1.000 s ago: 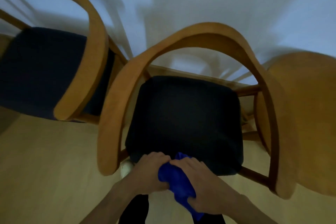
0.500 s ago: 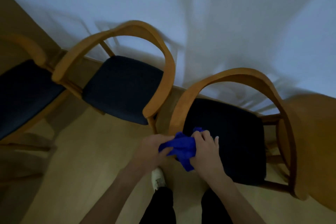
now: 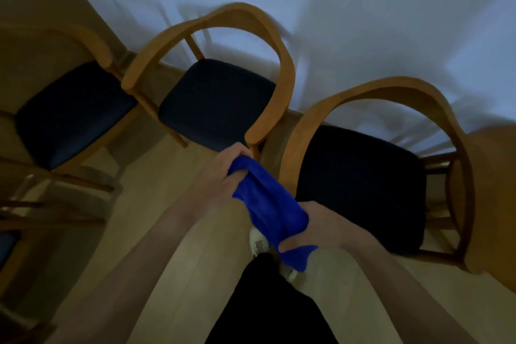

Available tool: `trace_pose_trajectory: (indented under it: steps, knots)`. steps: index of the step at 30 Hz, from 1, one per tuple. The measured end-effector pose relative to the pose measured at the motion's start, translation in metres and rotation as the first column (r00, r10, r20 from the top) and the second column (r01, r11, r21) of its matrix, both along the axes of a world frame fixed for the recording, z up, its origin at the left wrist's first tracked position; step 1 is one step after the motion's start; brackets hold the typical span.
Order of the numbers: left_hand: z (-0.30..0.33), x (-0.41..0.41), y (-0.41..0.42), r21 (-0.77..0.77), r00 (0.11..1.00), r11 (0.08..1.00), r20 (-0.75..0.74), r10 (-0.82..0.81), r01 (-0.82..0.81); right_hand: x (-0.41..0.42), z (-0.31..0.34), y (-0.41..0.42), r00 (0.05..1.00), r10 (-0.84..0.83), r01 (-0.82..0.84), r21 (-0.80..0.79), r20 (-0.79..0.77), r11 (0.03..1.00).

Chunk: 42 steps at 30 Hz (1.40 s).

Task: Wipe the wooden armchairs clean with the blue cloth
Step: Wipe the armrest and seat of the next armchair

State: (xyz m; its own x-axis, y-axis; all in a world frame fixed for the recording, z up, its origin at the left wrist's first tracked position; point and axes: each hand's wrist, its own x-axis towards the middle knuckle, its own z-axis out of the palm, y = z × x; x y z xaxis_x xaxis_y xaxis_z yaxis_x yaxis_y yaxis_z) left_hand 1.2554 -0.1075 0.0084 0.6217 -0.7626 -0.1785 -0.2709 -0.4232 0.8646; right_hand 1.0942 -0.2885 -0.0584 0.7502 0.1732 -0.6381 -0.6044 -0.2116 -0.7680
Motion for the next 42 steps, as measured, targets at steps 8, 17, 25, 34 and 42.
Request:
trace_pose_trajectory:
  steps: [8, 17, 25, 34, 42]
  knots:
    - [-0.027, -0.012, 0.034, 0.09, 0.99, 0.99, 0.089, 0.105, -0.113, -0.06, -0.024, -0.008, 0.999, -0.02, 0.006, -0.348, -0.036, 0.937]
    - [-0.098, 0.011, 0.079, 0.283, 0.995, 0.956, 0.088, 0.056, -0.079, -0.087, -0.057, 0.001, 0.954, -0.286, 0.213, -0.462, -0.094, 0.861]
    - [-0.141, 0.043, 0.16, 0.439, 0.99, 0.897, 0.088, -0.106, 0.057, -0.043, -0.082, 0.072, 0.957, -0.287, 0.21, -0.567, -0.048, 0.796]
    - [-0.129, 0.101, 0.311, 0.379, 0.902, 0.871, -0.17, 0.396, -0.311, 0.065, -0.07, 0.2, 0.679, -0.729, 0.678, -0.305, -0.089, 0.669]
    - [-0.103, 0.181, 0.342, 0.567, 0.104, 0.559, -0.64, 0.761, -0.605, 0.16, -0.036, 0.212, 0.375, -0.667, 0.865, -0.015, -0.644, 0.501]
